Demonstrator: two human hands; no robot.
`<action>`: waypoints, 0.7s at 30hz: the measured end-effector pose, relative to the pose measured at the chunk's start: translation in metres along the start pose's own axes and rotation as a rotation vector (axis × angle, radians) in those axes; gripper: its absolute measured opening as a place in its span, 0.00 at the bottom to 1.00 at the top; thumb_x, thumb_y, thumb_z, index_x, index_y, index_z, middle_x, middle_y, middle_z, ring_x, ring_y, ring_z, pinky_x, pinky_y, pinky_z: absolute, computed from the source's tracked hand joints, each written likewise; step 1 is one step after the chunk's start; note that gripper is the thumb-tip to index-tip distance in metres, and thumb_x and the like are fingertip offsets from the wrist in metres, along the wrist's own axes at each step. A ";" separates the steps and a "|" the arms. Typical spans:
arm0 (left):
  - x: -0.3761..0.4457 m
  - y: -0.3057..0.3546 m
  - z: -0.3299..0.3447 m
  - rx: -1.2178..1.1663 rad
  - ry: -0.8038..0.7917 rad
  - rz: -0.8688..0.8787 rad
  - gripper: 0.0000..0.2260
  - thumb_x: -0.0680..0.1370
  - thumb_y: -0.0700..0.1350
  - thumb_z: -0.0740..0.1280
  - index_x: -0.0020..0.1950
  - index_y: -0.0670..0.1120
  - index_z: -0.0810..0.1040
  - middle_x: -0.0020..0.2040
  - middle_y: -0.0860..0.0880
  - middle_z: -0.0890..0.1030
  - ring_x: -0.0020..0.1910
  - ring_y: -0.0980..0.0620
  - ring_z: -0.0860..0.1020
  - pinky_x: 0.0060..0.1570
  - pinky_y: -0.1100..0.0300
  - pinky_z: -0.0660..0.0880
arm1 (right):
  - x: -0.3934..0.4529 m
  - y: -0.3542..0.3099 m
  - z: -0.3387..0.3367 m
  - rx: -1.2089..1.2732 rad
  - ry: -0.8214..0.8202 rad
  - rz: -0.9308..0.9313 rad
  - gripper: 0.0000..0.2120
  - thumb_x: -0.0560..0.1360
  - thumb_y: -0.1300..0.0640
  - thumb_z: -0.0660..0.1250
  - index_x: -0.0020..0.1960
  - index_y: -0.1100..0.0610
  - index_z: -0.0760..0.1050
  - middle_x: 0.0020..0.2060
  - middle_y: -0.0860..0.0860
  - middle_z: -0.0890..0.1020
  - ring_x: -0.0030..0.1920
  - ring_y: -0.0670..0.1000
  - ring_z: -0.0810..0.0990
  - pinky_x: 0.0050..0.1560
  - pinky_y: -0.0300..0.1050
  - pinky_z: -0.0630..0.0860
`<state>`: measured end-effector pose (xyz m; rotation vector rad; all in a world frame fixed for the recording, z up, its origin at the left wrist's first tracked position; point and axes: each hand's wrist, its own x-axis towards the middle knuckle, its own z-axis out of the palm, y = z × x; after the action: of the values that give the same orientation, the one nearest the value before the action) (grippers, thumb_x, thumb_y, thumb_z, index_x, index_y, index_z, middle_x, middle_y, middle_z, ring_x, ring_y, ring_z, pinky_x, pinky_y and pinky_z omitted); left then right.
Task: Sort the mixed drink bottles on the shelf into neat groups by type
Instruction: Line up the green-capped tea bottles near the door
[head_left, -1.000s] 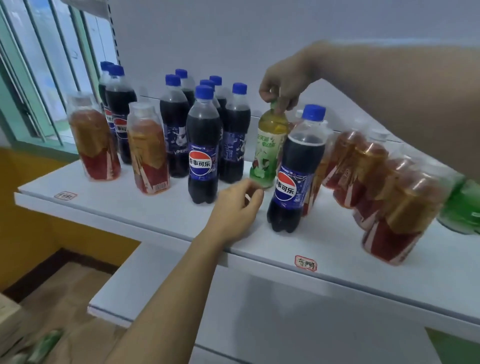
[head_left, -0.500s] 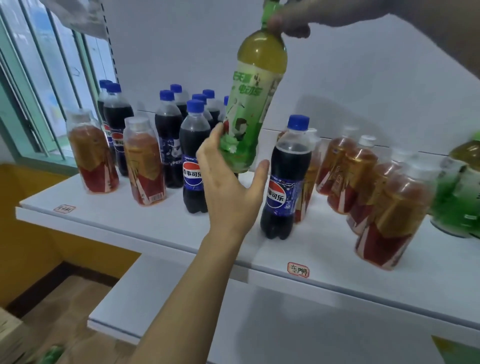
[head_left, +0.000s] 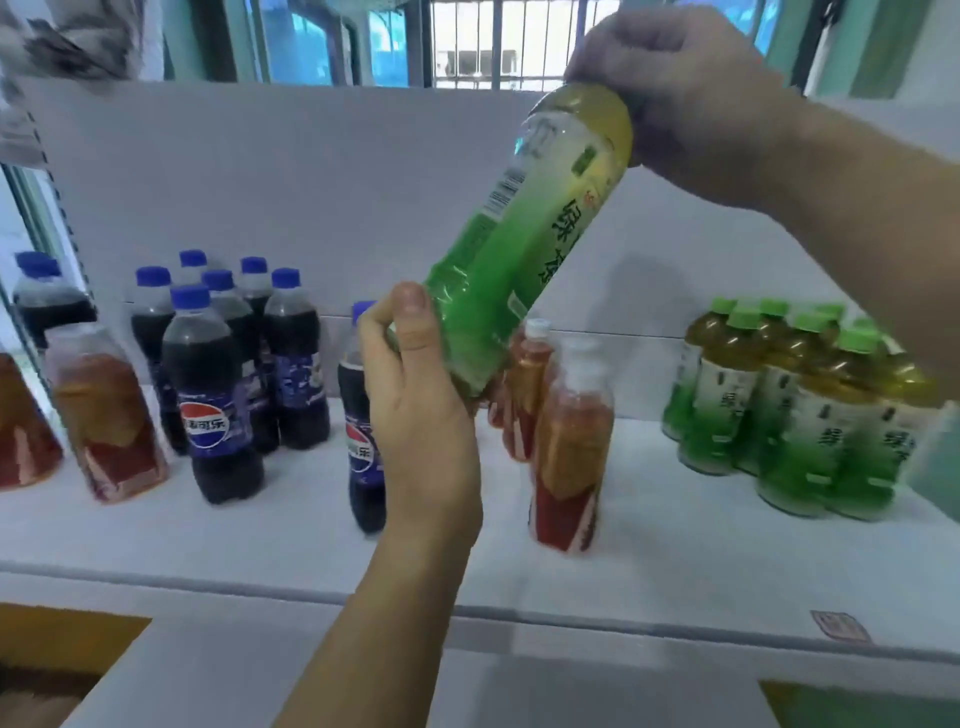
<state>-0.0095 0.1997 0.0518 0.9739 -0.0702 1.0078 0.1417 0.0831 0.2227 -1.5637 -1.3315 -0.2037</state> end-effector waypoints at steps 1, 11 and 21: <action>-0.008 -0.008 0.013 -0.015 -0.039 -0.029 0.23 0.79 0.62 0.62 0.64 0.46 0.74 0.54 0.45 0.85 0.49 0.47 0.84 0.50 0.47 0.80 | -0.009 -0.002 -0.017 -0.008 -0.003 0.017 0.08 0.83 0.54 0.66 0.46 0.55 0.77 0.36 0.50 0.73 0.36 0.52 0.71 0.35 0.46 0.69; -0.062 -0.106 0.108 0.334 -0.364 -0.191 0.30 0.66 0.52 0.83 0.64 0.50 0.76 0.53 0.54 0.86 0.51 0.57 0.84 0.47 0.62 0.81 | -0.071 0.015 -0.123 -0.319 0.205 0.185 0.15 0.73 0.50 0.78 0.52 0.59 0.81 0.44 0.53 0.81 0.38 0.47 0.82 0.40 0.43 0.82; -0.062 -0.224 0.132 0.810 -0.496 -0.249 0.27 0.66 0.48 0.83 0.60 0.57 0.75 0.53 0.58 0.84 0.50 0.59 0.83 0.54 0.50 0.83 | -0.115 0.092 -0.143 -0.896 -0.151 0.141 0.13 0.74 0.42 0.74 0.48 0.52 0.82 0.38 0.42 0.78 0.39 0.43 0.77 0.35 0.32 0.65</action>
<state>0.1687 0.0252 -0.0453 1.9112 0.0550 0.5295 0.2384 -0.0857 0.1579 -2.4455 -1.3047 -0.6718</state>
